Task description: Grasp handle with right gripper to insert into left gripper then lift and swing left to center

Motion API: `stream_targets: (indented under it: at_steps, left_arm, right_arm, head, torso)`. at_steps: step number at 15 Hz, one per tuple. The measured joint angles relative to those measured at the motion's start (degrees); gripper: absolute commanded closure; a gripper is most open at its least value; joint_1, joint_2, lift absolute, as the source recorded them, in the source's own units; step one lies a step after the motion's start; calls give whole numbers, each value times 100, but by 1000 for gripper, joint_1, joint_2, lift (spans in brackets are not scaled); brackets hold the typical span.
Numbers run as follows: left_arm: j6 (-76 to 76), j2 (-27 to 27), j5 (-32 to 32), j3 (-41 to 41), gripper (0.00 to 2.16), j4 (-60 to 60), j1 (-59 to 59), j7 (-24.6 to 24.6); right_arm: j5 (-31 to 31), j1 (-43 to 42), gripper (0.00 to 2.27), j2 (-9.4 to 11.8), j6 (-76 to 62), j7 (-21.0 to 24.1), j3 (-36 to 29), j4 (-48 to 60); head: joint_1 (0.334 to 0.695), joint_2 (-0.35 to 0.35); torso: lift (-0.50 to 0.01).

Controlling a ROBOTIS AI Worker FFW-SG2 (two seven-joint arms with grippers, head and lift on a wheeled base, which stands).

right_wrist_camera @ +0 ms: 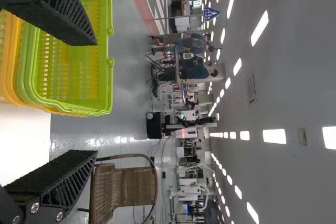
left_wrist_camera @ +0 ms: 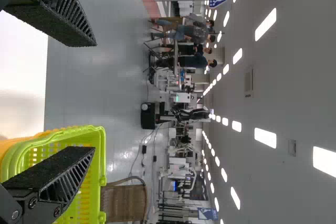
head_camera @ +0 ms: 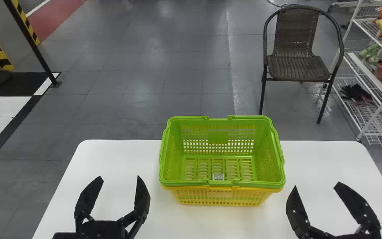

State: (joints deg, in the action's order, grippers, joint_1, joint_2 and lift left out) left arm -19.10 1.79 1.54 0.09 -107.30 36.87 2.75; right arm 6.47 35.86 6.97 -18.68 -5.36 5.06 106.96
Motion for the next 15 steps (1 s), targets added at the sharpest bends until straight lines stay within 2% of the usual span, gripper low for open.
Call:
stream_targets:
  at_steps: [3, 5, 12, 15]
  left_arm:
    - [38, 5, -46, 0, 130, 0, -32, -98]
    - [152, 5, 18, 23, 137, -35, -143, -363]
    - [2498, -6, 382, 478, 124, -339, -1155, -1789]
    - [3465, -18, 775, 798, 124, -258, -1769, -2427]
  right_arm:
    - [-29, 0, 76, 5, -2, 2, 7, 0]
    - [-191, 0, 80, 4, 18, 53, 43, 6]
    - [-357, 61, 76, 6, 37, 80, 76, 42]
    - [-358, 78, 76, 6, 35, 79, 78, 74]
  head:
    - [695, 89]
    - [695, 84]
    - [695, 72]
    - [695, 72]
  torso:
    - [0]
    - [0]
    - [0]
    - [0]
